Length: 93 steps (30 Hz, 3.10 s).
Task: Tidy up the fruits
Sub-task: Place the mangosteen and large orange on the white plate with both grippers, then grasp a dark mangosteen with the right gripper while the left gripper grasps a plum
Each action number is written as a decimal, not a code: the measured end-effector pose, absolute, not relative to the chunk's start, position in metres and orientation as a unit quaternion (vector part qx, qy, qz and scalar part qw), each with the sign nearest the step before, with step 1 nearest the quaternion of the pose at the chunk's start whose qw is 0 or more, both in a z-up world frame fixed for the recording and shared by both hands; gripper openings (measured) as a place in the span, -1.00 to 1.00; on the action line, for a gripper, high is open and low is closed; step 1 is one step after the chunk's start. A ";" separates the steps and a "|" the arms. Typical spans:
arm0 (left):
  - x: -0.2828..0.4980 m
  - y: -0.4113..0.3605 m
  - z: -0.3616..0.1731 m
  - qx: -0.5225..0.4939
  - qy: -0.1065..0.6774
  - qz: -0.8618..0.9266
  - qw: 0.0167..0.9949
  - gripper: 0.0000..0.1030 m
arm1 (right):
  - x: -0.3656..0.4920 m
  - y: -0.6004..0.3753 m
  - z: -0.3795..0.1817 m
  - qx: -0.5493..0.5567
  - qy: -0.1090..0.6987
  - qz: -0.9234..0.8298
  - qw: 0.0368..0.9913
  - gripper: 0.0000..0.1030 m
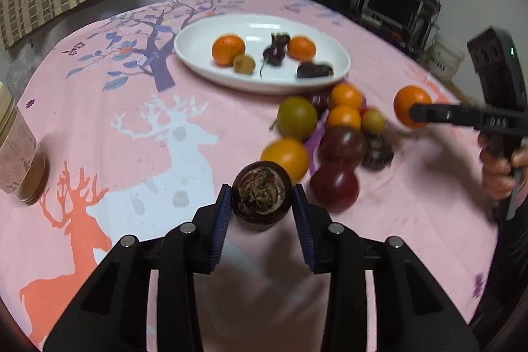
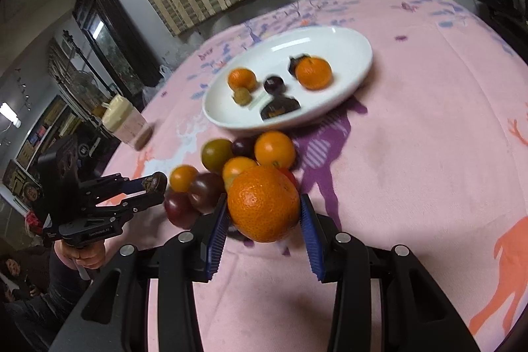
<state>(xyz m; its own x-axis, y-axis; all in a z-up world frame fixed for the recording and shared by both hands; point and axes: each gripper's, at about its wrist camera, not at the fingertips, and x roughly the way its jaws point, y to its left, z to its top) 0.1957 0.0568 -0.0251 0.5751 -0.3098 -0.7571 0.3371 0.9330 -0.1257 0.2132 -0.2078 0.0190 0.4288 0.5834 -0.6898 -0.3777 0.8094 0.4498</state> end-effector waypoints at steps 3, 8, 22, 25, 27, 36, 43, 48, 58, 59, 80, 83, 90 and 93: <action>0.219 0.054 -0.005 -0.016 0.406 -0.176 0.896 -0.28 | 0.235 -0.204 0.030 0.122 0.425 0.266 0.856 -0.17; 0.284 0.034 0.015 -0.047 0.387 -0.147 0.909 -0.28 | 0.284 -0.193 0.034 0.116 0.406 0.222 0.879 -0.17; 0.346 0.004 -0.008 -0.029 0.422 -0.123 0.898 0.26 | 0.334 -0.179 0.007 0.098 0.432 0.198 0.874 0.23; 0.326 0.011 0.010 -0.014 0.371 -0.094 0.924 0.79 | 0.317 -0.182 0.022 0.090 0.400 0.204 0.889 0.27; 0.311 0.017 0.024 -0.005 0.345 -0.088 0.934 0.86 | 0.304 -0.184 0.029 0.082 0.387 0.208 0.894 0.27; 0.255 0.062 0.016 -0.025 0.336 -0.042 0.941 0.90 | 0.247 -0.169 0.028 0.037 0.404 0.228 0.885 0.27; 0.229 0.093 -0.003 -0.074 0.373 -0.026 0.925 0.90 | 0.208 -0.165 0.024 0.001 0.429 0.252 0.868 0.28; 0.217 0.094 -0.005 -0.058 0.368 -0.007 0.928 0.90 | 0.192 -0.155 0.012 -0.014 0.470 0.299 0.830 0.27; 0.213 0.091 -0.007 -0.064 0.375 -0.015 0.925 0.90 | 0.185 -0.143 -0.001 -0.056 0.489 0.291 0.821 0.26; 0.212 0.091 -0.007 -0.063 0.374 -0.016 0.925 0.90 | 0.184 -0.142 -0.001 -0.064 0.485 0.290 0.822 0.26; 0.210 0.088 -0.006 -0.060 0.378 -0.014 0.924 0.90 | 0.192 -0.133 -0.008 -0.075 0.490 0.289 0.819 -0.18; 0.209 0.090 -0.006 -0.065 0.385 -0.018 0.920 0.90 | 0.185 -0.138 0.004 -0.047 0.475 0.328 0.815 -0.18; 0.182 0.066 -0.008 -0.053 0.391 -0.127 0.910 0.87 | 0.188 -0.173 0.031 0.055 0.435 0.350 0.828 -0.18; 0.169 0.039 -0.013 -0.018 0.398 -0.192 0.897 0.34 | 0.191 -0.176 0.032 0.062 0.436 0.334 0.833 -0.18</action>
<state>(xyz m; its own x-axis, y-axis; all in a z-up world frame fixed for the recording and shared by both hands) 0.1692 0.0390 -0.0130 0.6094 -0.3576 -0.7076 0.3296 0.9260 -0.1841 0.1905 -0.1763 0.0318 0.3969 0.6107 -0.6852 -0.5028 0.7692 0.3943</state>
